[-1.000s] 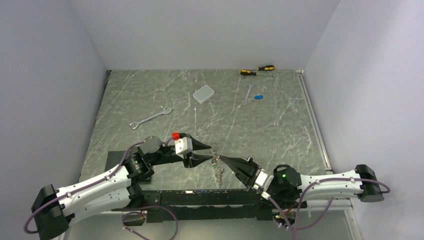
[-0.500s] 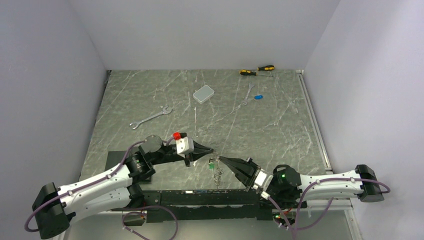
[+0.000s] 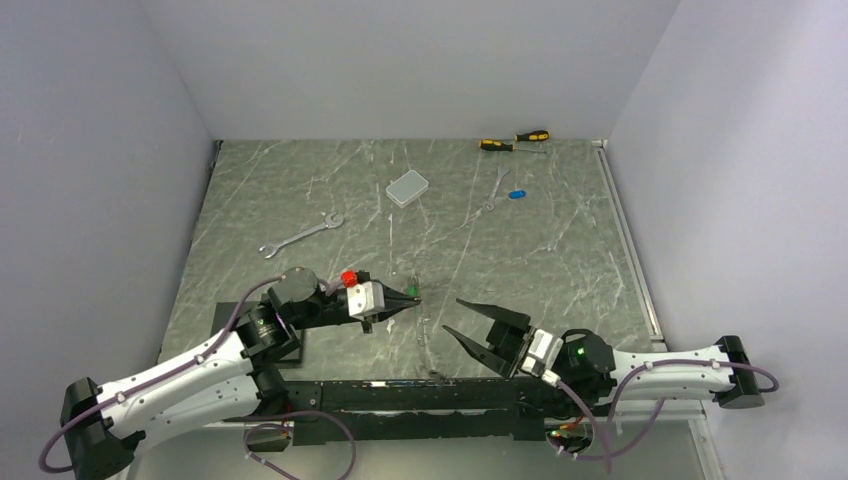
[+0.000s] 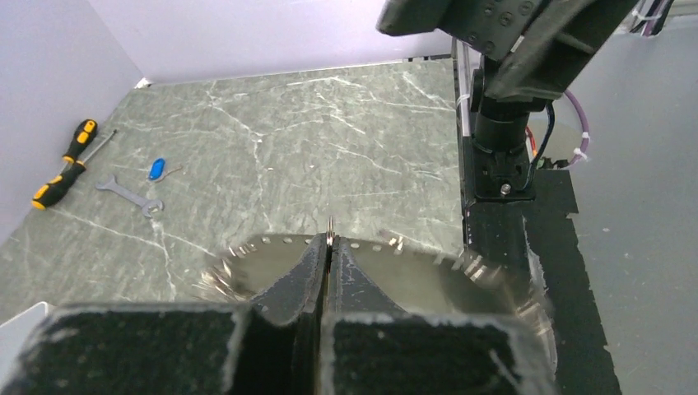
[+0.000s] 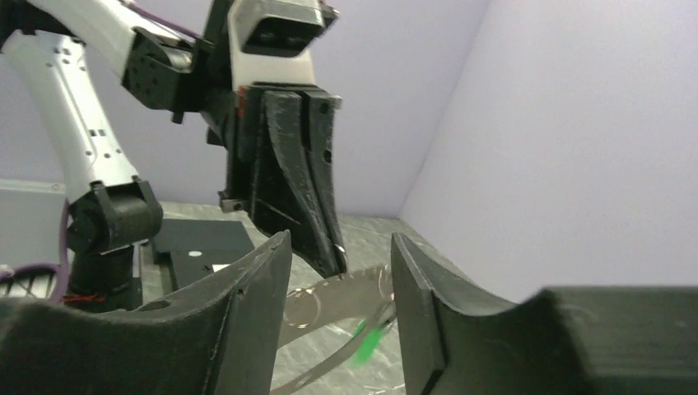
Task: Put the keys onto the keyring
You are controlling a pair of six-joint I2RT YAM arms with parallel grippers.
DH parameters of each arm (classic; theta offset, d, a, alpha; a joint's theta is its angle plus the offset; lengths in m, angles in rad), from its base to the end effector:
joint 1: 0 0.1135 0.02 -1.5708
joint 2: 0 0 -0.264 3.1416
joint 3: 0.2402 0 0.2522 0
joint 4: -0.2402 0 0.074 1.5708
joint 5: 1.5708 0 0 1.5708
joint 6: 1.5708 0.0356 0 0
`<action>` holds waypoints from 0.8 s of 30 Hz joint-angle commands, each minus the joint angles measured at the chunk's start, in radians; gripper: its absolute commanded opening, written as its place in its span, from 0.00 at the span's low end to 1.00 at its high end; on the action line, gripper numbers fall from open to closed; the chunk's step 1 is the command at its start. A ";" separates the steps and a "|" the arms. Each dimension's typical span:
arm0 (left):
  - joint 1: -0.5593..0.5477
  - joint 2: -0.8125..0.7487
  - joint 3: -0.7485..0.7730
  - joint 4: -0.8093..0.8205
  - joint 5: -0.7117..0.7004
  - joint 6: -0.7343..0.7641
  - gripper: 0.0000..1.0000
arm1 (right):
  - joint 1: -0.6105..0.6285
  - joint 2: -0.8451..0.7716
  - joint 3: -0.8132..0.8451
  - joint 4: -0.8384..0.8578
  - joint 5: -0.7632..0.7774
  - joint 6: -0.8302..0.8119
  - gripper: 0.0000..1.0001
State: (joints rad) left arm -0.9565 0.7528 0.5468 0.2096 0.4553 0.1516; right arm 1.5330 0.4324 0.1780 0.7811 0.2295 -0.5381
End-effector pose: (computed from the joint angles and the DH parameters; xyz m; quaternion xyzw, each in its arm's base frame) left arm 0.0940 -0.1605 0.3030 0.4977 0.5006 -0.4169 0.5726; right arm 0.0129 0.1260 0.2752 -0.3755 0.3380 0.3607 0.7840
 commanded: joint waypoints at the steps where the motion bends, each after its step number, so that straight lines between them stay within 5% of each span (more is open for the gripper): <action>1: -0.004 -0.035 0.079 -0.062 0.021 0.118 0.00 | 0.002 -0.057 0.021 -0.096 0.095 0.126 0.55; 12: -0.005 -0.050 0.092 -0.051 0.085 0.146 0.00 | -0.004 0.060 0.140 -0.184 0.070 0.171 0.46; 24: -0.006 -0.082 0.104 -0.070 0.149 0.109 0.00 | -0.328 0.203 0.237 -0.286 -0.401 0.361 0.32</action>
State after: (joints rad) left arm -0.9573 0.6952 0.6018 0.1032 0.5652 0.2676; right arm 1.2587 0.6216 0.3656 0.4999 0.0357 -0.2546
